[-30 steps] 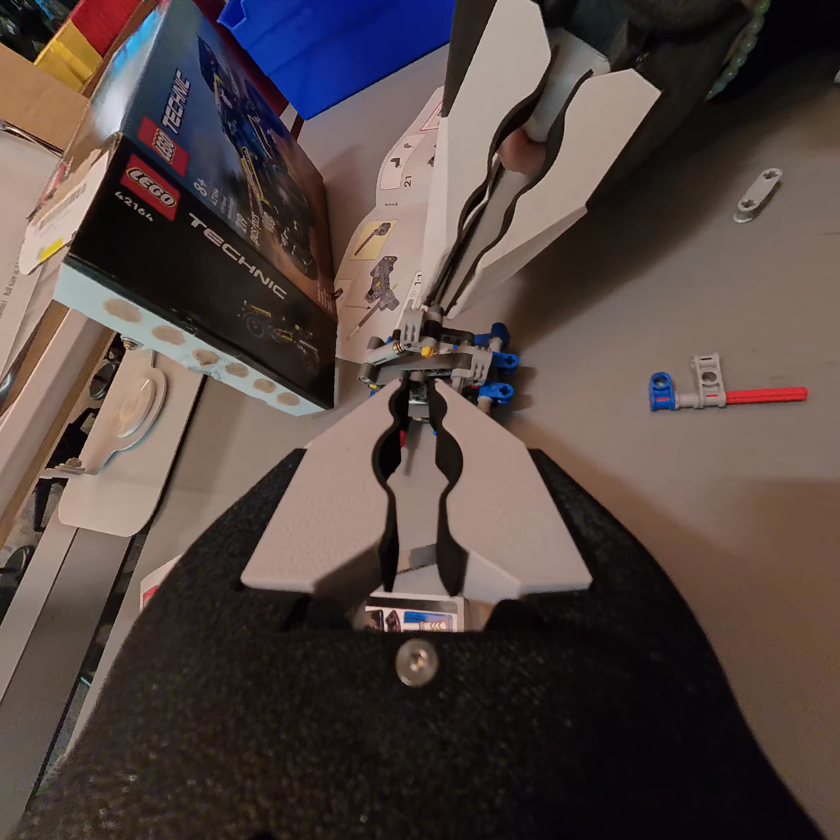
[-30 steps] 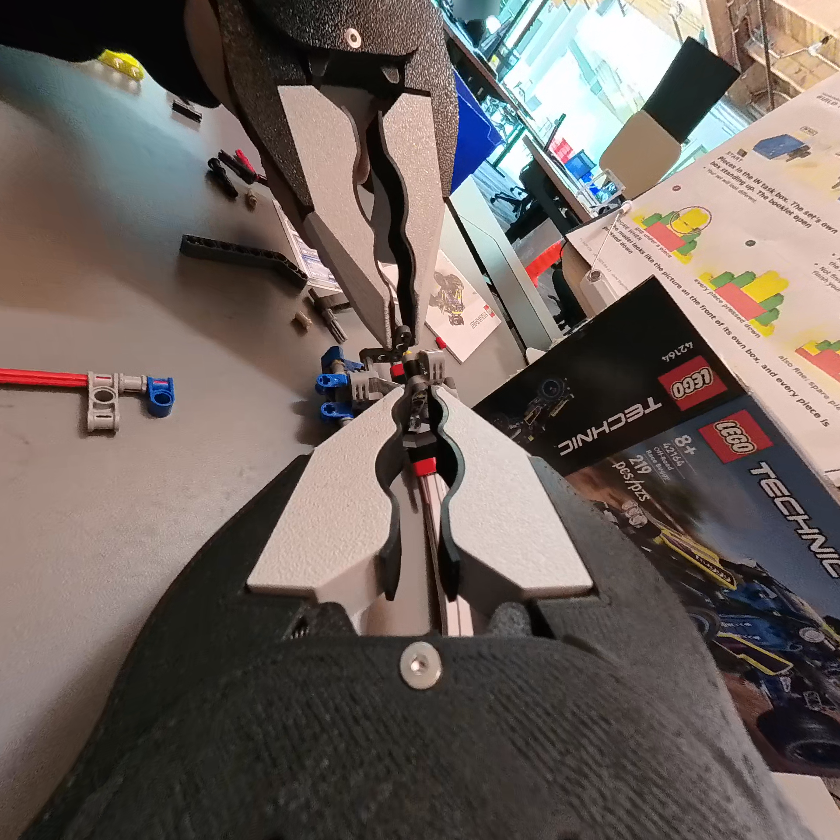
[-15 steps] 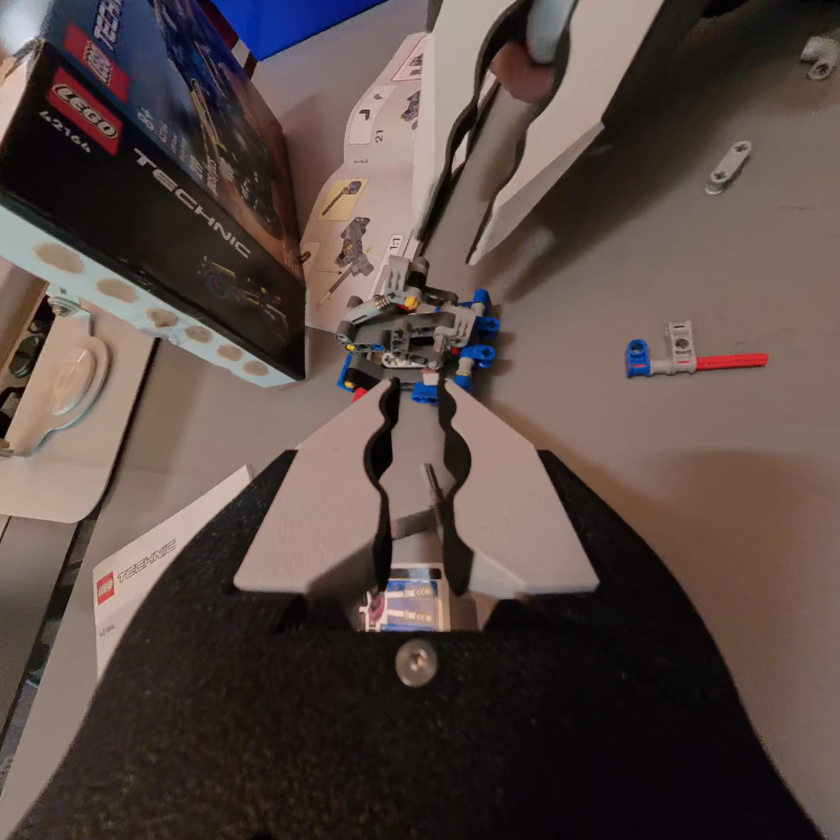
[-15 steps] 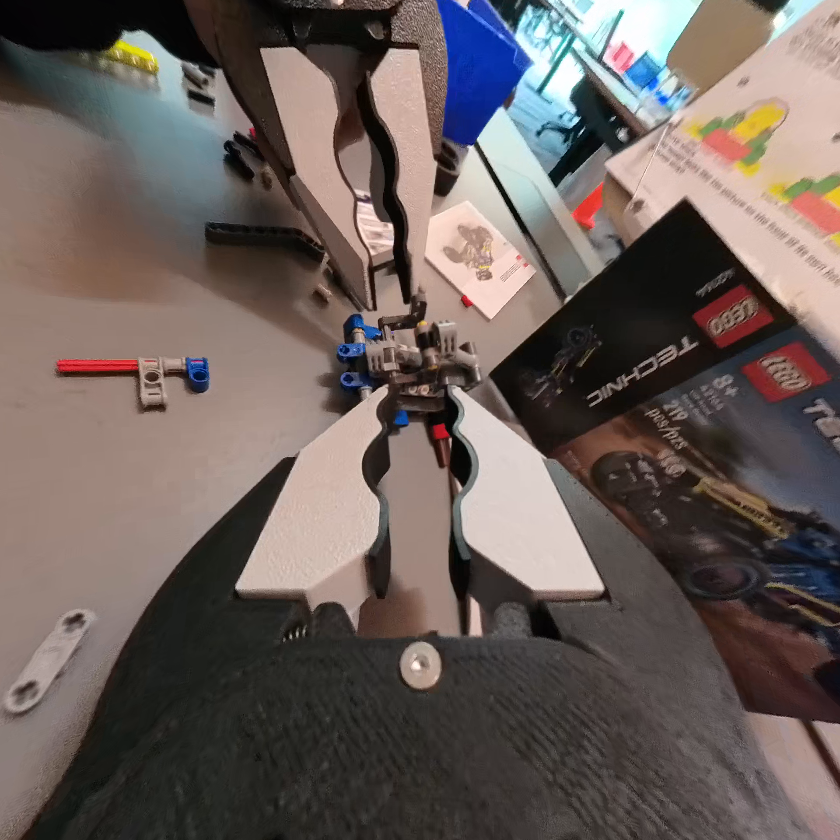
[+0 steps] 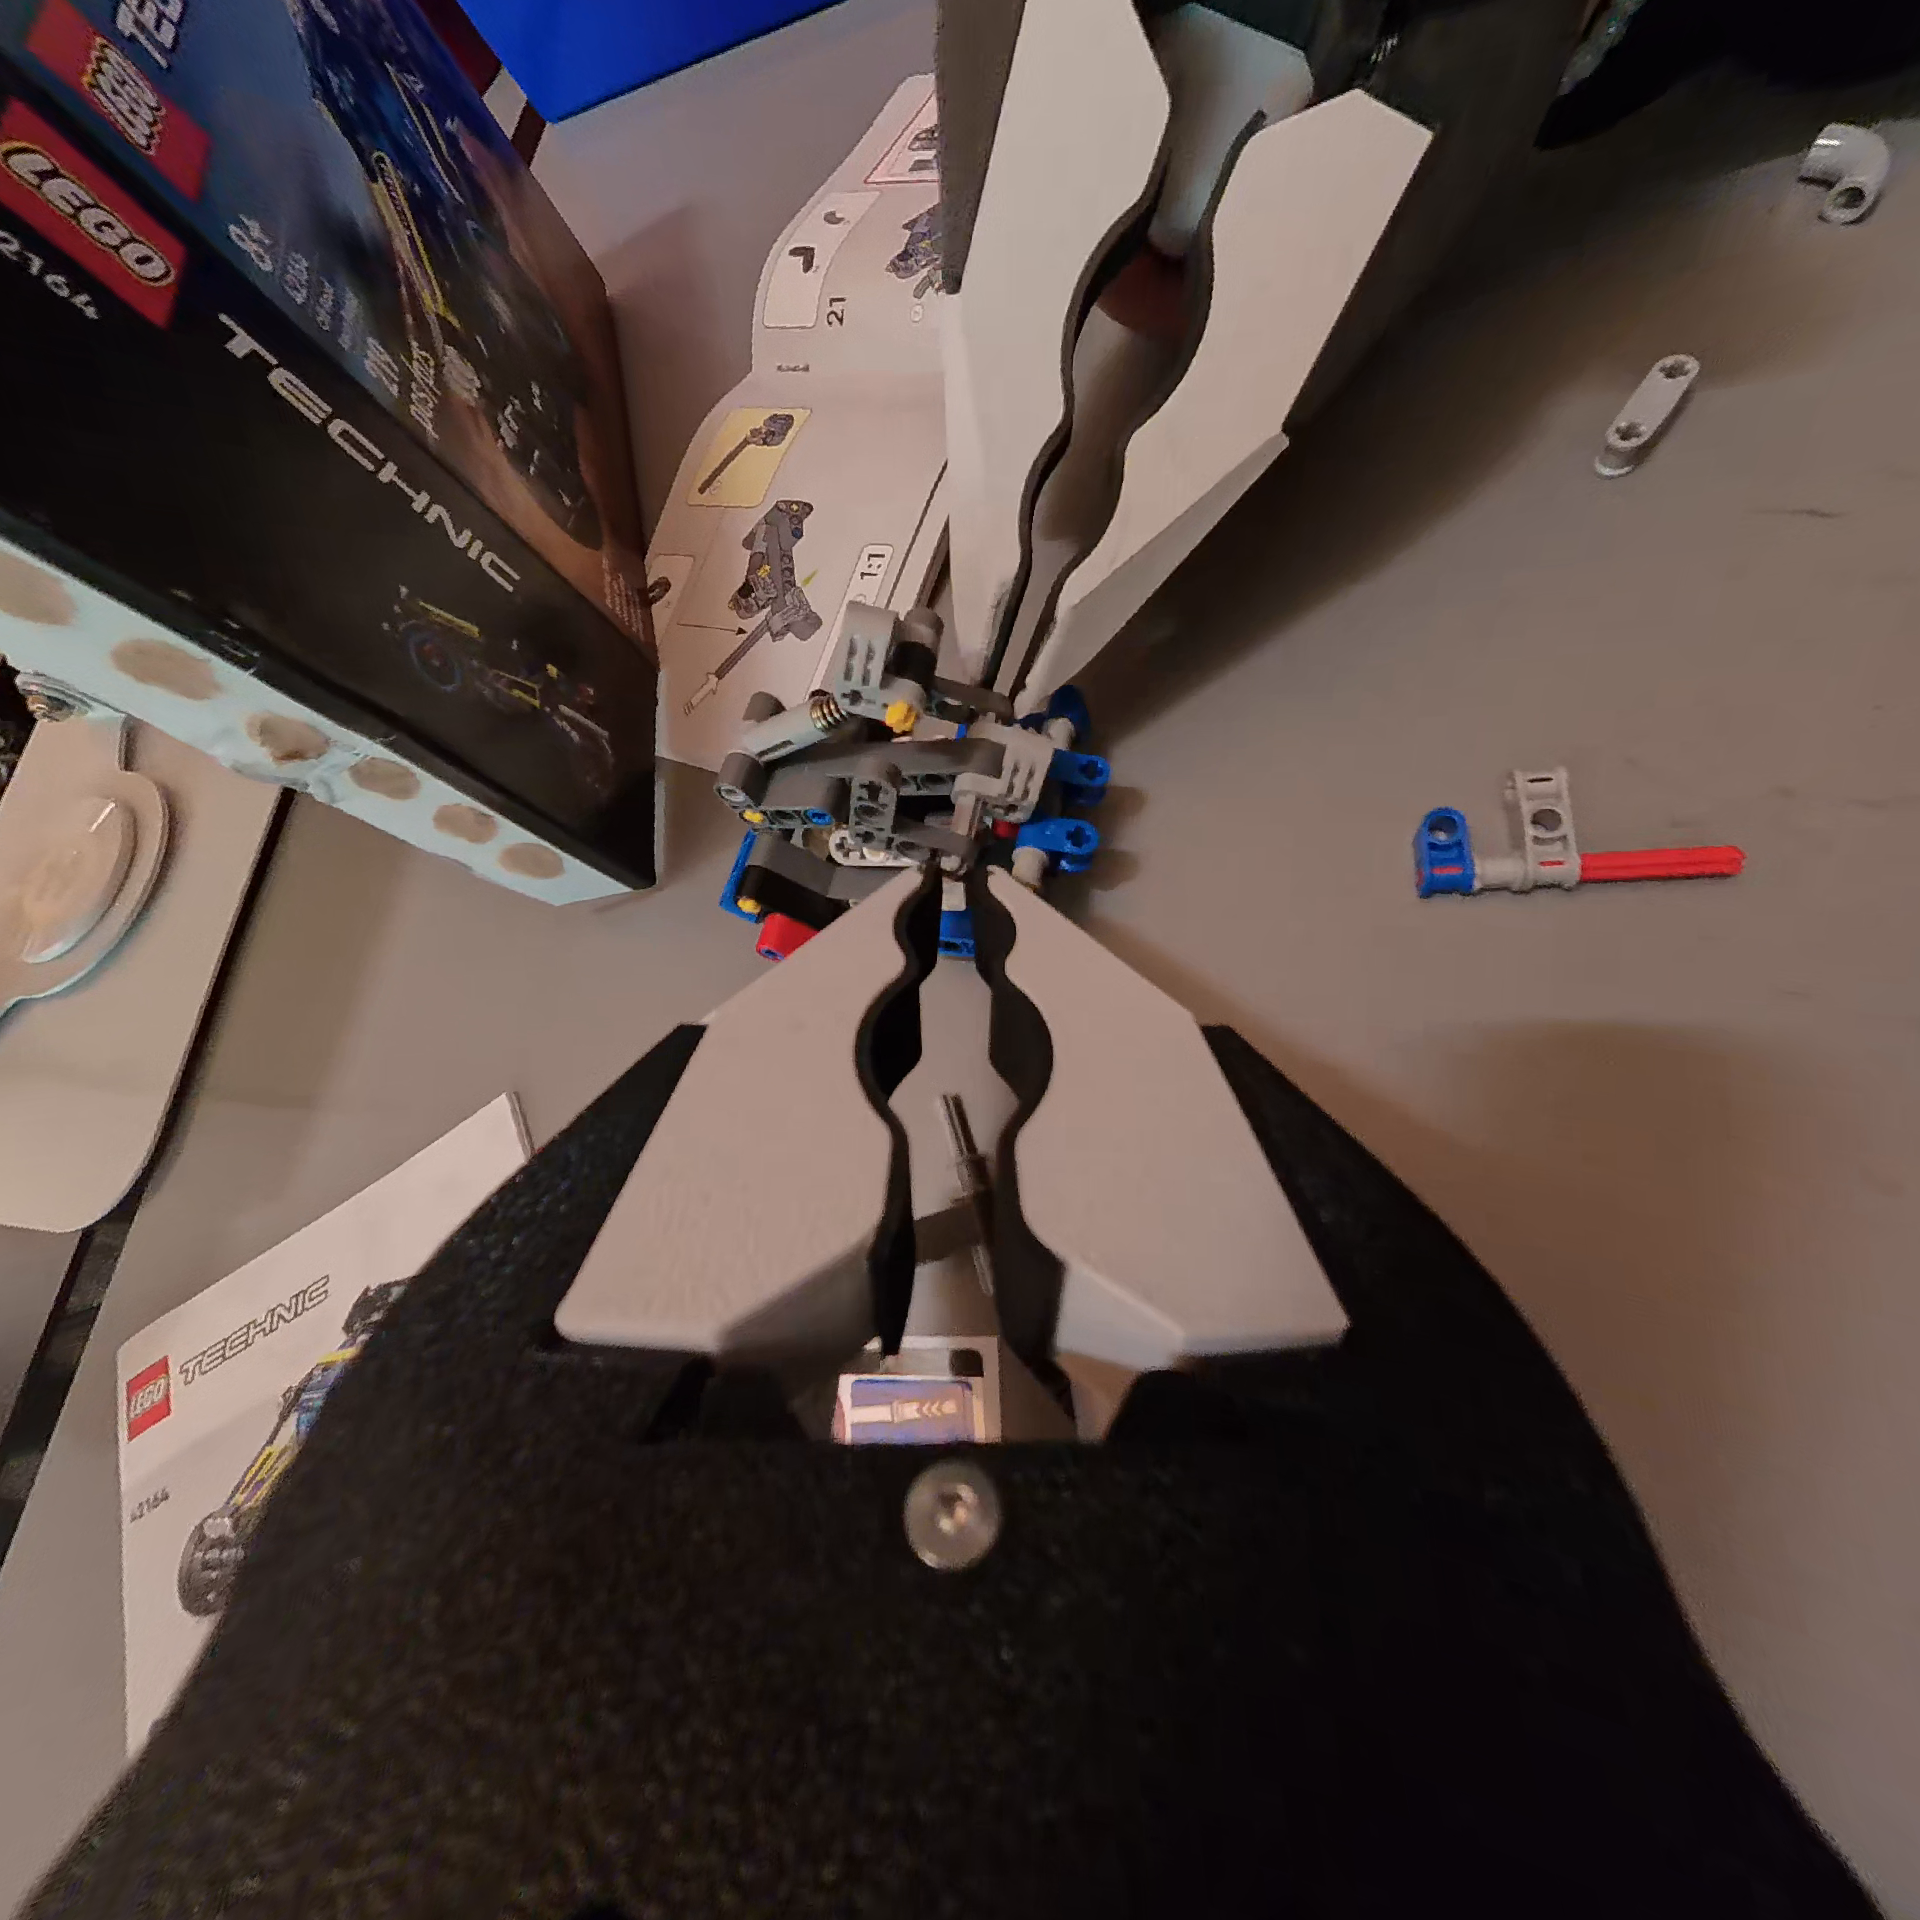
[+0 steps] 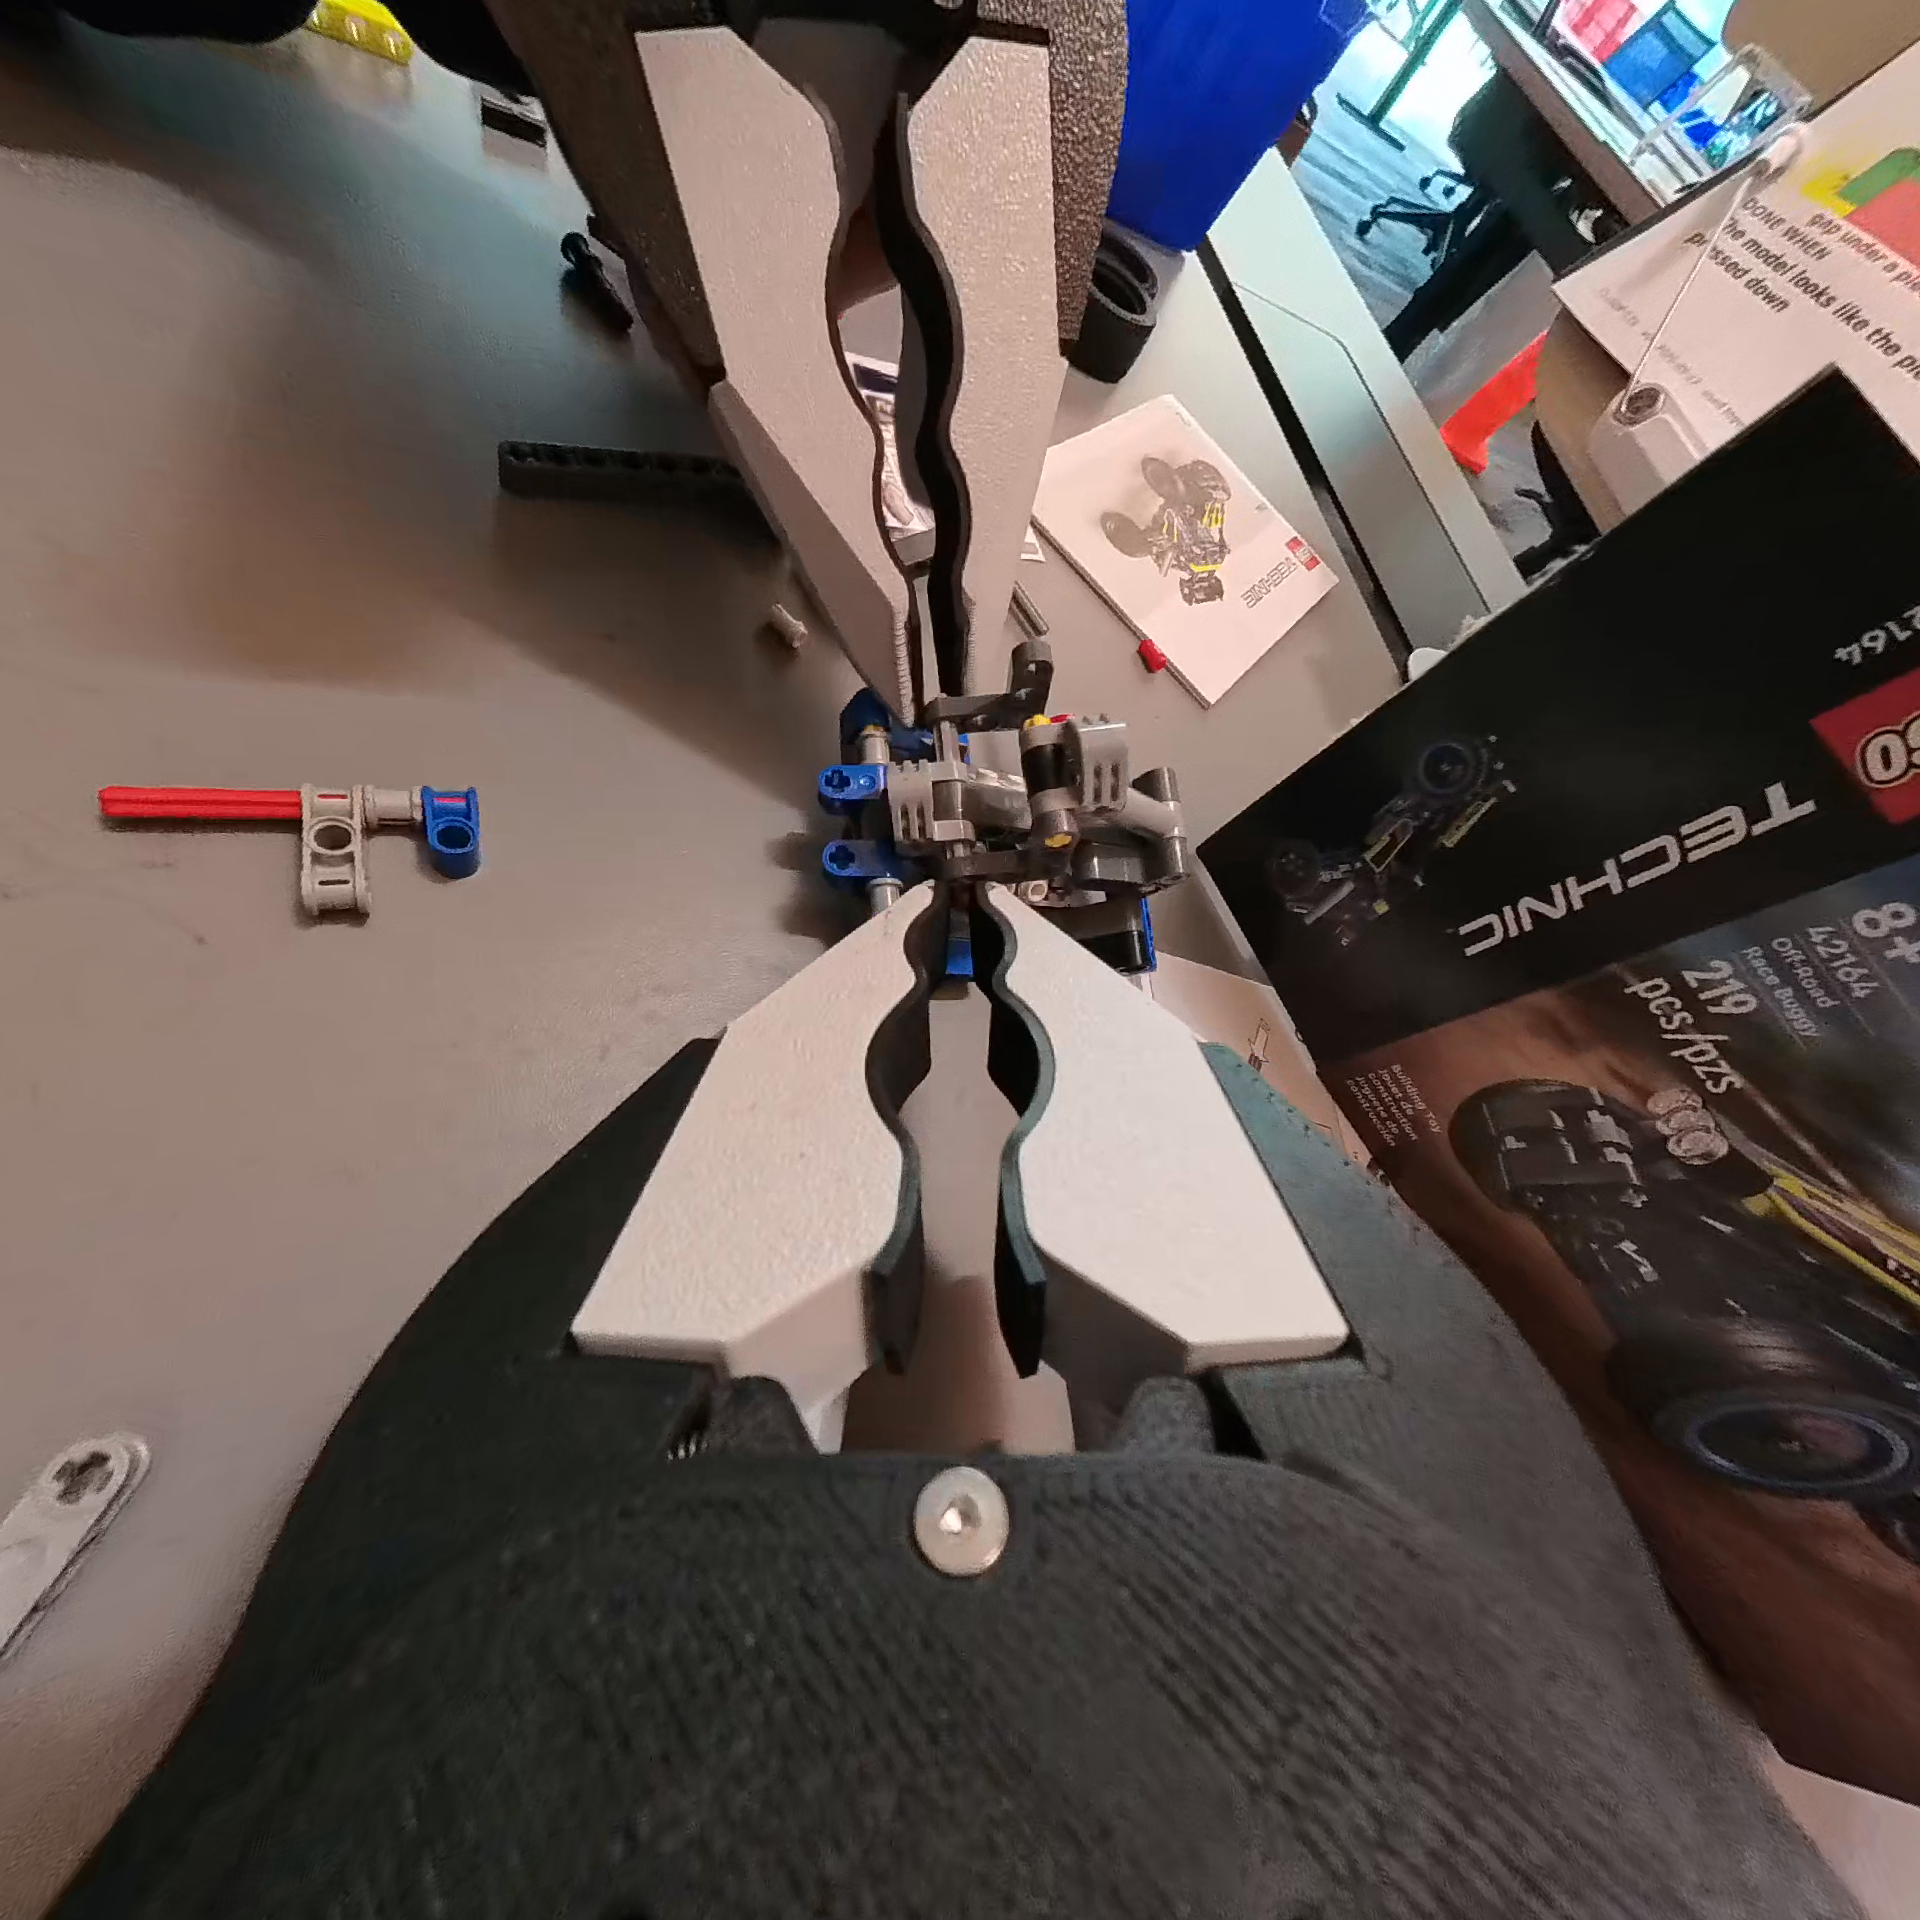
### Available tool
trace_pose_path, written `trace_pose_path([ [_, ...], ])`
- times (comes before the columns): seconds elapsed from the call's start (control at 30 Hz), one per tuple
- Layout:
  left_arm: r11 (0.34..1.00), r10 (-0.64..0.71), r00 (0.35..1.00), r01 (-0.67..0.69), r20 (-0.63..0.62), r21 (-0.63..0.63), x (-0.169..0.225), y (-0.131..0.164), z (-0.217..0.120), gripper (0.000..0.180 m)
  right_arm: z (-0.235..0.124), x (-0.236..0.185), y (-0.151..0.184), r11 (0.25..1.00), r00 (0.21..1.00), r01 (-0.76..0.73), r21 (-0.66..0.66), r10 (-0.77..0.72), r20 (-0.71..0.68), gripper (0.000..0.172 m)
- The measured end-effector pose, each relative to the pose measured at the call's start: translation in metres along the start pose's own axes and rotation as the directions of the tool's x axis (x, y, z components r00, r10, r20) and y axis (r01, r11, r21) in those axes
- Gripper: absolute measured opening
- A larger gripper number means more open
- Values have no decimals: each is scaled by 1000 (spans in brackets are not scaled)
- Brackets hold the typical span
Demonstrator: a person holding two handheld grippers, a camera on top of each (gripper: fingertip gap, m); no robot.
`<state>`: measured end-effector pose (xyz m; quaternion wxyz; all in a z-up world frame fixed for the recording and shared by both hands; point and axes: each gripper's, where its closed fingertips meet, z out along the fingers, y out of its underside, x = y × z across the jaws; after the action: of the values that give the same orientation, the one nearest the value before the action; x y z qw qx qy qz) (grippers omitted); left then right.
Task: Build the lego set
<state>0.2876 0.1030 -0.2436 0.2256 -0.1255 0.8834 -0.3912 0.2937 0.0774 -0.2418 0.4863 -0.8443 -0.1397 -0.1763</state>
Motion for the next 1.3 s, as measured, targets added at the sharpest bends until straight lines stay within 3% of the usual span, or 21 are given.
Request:
trace_pose_path([
  [0.23,999,32,999,-31,14,-23,-2,4,0,2,3,1,-2,999,998,55,3,-55,-40,0],
  [0.63,998,-56,998,56,-25,21,-1,2,-2,3,3,-4,-1,993,992,116,-1,-116,-47,0],
  [0.9,999,-26,1000,25,-18,-47,2,10,3,2,1,0,-7,992,989,125,35,-122,-85,0],
  [1.3,999,-3,1000,2,-25,-33,5,4,2,0,-2,1,2,988,983,155,-1,-154,-96,0],
])
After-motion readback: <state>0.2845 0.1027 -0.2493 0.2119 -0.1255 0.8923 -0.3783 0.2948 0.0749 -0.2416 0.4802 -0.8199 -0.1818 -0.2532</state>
